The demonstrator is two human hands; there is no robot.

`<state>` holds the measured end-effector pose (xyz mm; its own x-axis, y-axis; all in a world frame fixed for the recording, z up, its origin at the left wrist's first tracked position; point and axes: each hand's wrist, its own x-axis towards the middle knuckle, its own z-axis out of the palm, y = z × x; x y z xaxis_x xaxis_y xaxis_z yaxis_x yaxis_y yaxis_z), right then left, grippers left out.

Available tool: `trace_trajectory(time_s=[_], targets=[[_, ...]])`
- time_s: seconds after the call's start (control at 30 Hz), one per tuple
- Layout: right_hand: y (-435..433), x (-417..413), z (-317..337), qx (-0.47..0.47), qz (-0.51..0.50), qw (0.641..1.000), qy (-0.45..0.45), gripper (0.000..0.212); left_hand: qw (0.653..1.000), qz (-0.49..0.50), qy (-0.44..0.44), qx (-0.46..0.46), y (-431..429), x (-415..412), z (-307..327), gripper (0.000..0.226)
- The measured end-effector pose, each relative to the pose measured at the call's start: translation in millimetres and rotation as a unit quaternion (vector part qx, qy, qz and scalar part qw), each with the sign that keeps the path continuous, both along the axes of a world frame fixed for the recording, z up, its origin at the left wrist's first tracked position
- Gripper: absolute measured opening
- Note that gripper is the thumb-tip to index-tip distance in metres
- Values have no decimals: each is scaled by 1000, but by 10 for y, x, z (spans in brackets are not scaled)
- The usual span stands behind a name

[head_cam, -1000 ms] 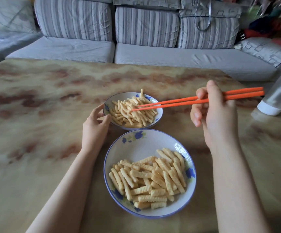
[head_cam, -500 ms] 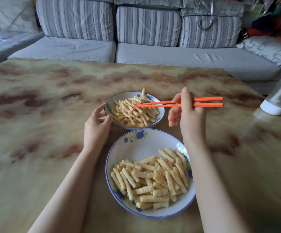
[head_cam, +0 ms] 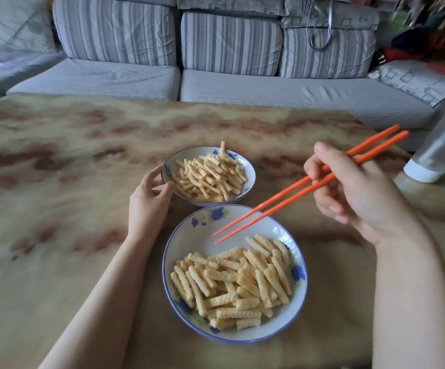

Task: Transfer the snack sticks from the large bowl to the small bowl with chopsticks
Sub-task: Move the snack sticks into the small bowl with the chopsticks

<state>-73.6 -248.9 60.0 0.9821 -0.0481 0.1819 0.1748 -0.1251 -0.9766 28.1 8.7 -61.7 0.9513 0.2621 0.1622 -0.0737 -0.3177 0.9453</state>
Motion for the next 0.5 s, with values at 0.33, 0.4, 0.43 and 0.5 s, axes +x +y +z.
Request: trace_trajectory(time_s=[0.33,0.4,0.43,0.5], targets=[[-25,-10,-35,-48,7,998,33,41,1000,2,-5,8,8,6,-12,42],[3,22,-66,-32,-1,999,23,42,1000,3,-3,10,9,1,-7,42],[11,37,-73,-20,-6,1000,15,42,1000,3,-3,10,9,-3,-5,42],[22,62,-73,2,-24,1000,-3,43,1000,4,-4,8,5,-6,1,42]])
